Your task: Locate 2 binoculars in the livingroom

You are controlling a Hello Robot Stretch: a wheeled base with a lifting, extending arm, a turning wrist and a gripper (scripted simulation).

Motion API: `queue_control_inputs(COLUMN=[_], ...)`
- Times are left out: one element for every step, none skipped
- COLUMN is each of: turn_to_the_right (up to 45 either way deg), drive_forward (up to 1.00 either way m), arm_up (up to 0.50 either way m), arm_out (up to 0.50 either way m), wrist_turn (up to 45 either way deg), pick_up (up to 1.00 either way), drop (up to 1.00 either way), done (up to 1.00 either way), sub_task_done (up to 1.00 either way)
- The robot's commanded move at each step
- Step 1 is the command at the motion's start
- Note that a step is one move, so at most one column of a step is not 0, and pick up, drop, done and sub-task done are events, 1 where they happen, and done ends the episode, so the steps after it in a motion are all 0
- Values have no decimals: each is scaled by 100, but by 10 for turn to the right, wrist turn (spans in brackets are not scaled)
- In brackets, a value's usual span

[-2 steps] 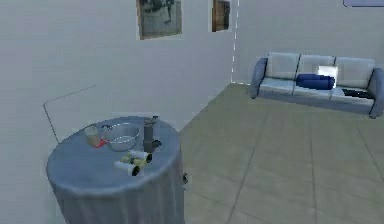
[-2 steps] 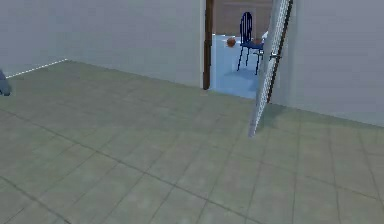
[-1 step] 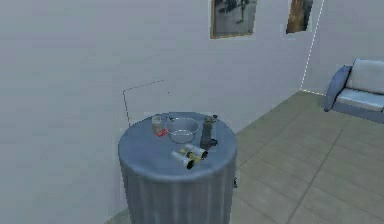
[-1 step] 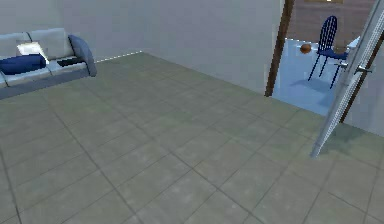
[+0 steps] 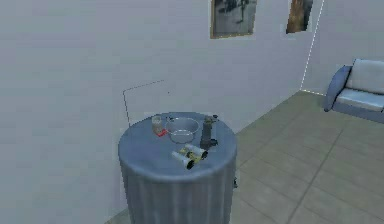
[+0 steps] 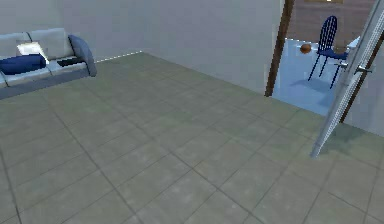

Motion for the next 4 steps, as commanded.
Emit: queue_control_inputs(turn_to_the_right=[-450,0,450,210], drive_forward=[0,30,0,0], arm_up=[0,0,0,0], arm_out=[0,0,0,0], wrist_turn=[0,0,0,0], pick_up=[0,0,0,0], drop=[0,0,0,0], done=[0,0,0,0], sub_task_done=[0,0,0,0])
